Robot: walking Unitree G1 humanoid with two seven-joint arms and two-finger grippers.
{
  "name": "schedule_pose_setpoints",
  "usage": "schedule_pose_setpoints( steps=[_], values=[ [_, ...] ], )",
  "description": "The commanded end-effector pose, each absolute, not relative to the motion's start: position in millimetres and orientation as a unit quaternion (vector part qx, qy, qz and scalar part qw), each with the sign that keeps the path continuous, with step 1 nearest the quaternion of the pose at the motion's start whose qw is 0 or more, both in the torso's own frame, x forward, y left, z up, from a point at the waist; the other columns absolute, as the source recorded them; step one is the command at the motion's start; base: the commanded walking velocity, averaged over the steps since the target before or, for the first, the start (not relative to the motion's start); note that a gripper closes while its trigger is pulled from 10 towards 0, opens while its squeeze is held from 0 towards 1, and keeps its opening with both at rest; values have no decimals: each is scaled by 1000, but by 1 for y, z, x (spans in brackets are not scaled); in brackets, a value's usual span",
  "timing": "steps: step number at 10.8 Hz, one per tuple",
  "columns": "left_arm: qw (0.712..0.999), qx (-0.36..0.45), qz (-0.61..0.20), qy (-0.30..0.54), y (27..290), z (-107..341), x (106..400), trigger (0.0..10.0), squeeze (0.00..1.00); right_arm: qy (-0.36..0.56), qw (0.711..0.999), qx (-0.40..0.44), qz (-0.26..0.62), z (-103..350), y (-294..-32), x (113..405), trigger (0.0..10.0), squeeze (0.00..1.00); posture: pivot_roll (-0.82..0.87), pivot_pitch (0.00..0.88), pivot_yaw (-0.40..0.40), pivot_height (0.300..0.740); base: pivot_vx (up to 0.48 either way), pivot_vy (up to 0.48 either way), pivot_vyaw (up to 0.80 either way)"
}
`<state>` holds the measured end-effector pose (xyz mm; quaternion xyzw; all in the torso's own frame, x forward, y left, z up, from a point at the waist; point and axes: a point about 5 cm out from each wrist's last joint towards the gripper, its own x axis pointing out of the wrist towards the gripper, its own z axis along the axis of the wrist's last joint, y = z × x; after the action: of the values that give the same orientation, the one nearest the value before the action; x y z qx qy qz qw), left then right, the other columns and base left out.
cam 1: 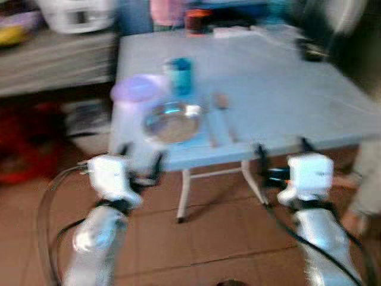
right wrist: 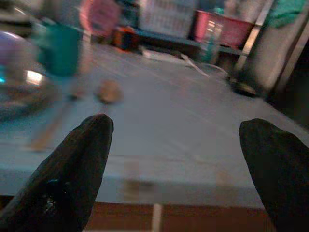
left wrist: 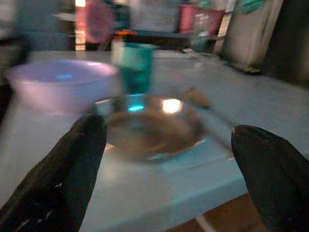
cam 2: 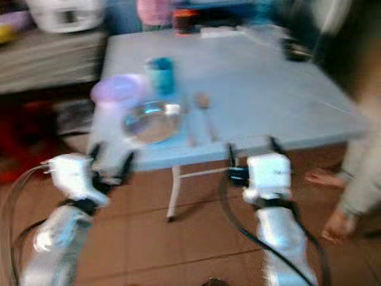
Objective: Setting the table
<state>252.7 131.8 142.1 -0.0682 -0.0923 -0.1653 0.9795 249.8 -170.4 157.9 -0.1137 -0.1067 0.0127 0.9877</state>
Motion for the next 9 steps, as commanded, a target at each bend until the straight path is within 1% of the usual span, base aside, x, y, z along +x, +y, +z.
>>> schedule_pose_setpoints(
  steps=[1,2,4,5,8,9],
  values=[
    [983,-59,-150,-89,144,141,250,10000,0,-123,986,-105,27,165,-161,249,10000,0,-99,181,53,740,289,0,-431],
    [983,-59,-150,-87,144,141,250,10000,0,-121,987,-106,28,164,-160,249,10000,0,-99,181,53,740,285,0,0],
    [984,-59,-143,-83,146,139,251,10000,0,-121,985,-119,40,163,-157,248,10000,0,-98,183,54,740,0,0,0],
    [985,-58,-138,-82,147,138,251,10000,0,-124,984,-123,39,164,-157,248,10000,0,-97,184,55,740,0,0,800],
    [993,-30,-69,-94,164,141,257,10000,0,-128,983,-124,48,165,-152,248,10000,0,-95,186,57,740,0,0,798],
    [993,-31,-71,-94,163,141,257,10000,0,-130,982,-125,51,166,-151,248,10000,0,-95,186,57,740,0,0,794]
  ],
)
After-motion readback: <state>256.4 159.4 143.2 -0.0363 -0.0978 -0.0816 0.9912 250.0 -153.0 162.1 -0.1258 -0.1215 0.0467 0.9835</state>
